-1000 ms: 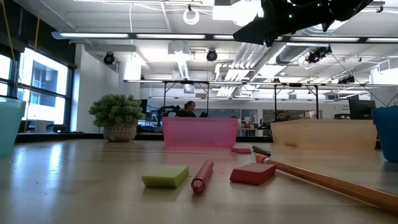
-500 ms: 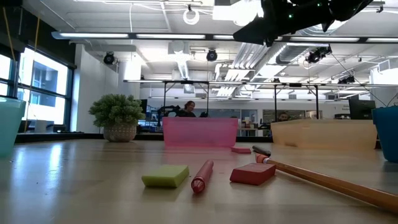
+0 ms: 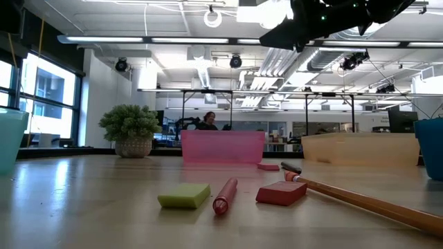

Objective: Sort crayons/erasers/pens/pencils in bins
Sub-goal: Put the green pencil into the green bin, then put the black pen into the red bin

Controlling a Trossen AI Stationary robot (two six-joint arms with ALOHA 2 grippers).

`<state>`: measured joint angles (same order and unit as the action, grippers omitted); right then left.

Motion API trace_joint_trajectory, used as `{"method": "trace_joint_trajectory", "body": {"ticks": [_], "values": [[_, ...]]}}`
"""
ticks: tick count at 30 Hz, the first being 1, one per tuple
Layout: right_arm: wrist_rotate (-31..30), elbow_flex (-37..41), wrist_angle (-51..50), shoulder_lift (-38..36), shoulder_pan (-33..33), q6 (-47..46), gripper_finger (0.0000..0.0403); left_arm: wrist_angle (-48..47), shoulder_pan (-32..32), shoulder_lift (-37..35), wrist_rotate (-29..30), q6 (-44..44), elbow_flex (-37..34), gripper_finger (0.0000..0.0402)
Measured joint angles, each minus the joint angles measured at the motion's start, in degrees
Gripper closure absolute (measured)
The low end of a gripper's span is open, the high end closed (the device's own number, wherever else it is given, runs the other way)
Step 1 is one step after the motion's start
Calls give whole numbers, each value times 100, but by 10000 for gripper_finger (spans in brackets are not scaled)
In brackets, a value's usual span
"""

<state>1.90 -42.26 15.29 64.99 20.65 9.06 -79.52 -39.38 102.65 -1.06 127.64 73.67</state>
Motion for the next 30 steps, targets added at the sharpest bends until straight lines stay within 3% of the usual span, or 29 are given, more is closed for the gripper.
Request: {"method": "trace_joint_trajectory", "body": {"ticks": [11,17,24,30], "values": [[-1,0,-2,0,-3,0,284,167,4,-87,22,75,0,295],[-23,-2,31,0,-5,272,284,150,101,-652,140,26,-2,270],[-38,-4,82,0,-6,15,284,114,410,-1729,1741,-338,0,276],[-38,-4,74,0,-7,-163,284,-32,975,-2472,3512,-1612,2,285]]}}
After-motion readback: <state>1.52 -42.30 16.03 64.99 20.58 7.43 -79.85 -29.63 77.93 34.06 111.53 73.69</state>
